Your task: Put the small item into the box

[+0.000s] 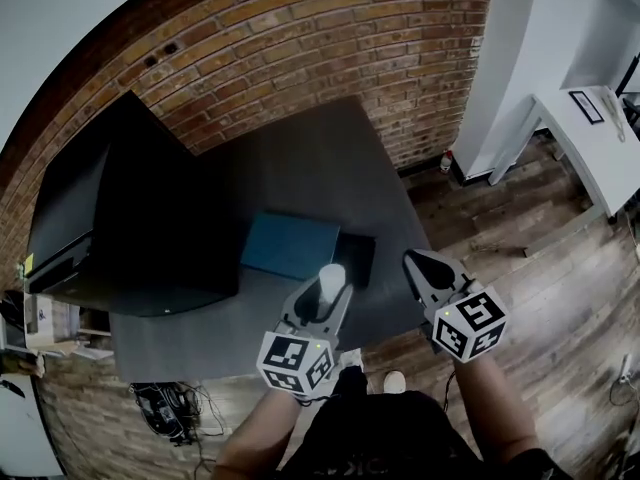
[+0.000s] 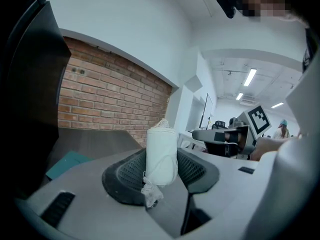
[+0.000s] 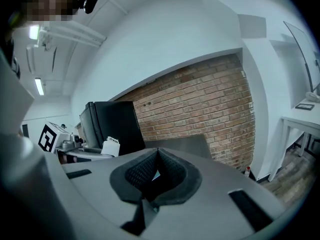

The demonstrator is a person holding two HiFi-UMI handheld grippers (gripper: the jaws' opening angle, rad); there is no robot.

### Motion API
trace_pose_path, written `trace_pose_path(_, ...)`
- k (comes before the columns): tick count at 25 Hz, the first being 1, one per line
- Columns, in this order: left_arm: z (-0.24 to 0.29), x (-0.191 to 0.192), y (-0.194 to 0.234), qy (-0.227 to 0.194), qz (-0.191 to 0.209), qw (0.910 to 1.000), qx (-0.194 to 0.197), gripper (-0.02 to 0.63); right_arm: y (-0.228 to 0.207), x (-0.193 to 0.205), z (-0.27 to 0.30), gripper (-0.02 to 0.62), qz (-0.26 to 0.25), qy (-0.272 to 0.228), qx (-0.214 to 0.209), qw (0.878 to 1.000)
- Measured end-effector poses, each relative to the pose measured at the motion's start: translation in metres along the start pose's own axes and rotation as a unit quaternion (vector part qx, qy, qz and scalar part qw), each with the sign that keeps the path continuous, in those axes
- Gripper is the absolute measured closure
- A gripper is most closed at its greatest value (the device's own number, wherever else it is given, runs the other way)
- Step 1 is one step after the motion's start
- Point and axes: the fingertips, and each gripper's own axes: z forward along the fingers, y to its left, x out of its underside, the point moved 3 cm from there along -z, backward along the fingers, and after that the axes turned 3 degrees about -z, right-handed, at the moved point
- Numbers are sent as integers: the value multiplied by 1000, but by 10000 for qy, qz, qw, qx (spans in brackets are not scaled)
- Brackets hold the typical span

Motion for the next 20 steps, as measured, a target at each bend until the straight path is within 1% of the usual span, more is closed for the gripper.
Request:
trace_pose_path(9, 42, 23, 27, 439, -150, 9988, 157, 402, -12, 20, 29, 577, 174, 300, 159, 9993)
trace_pose_path(16, 67, 48, 42, 852, -256, 9958, 236, 402, -12, 44, 56, 577, 239, 595, 170, 9978)
trace_pose_path(20, 81, 61, 49, 1050, -307, 9937, 250, 403, -14, 51, 63, 577, 324, 674, 223, 9969)
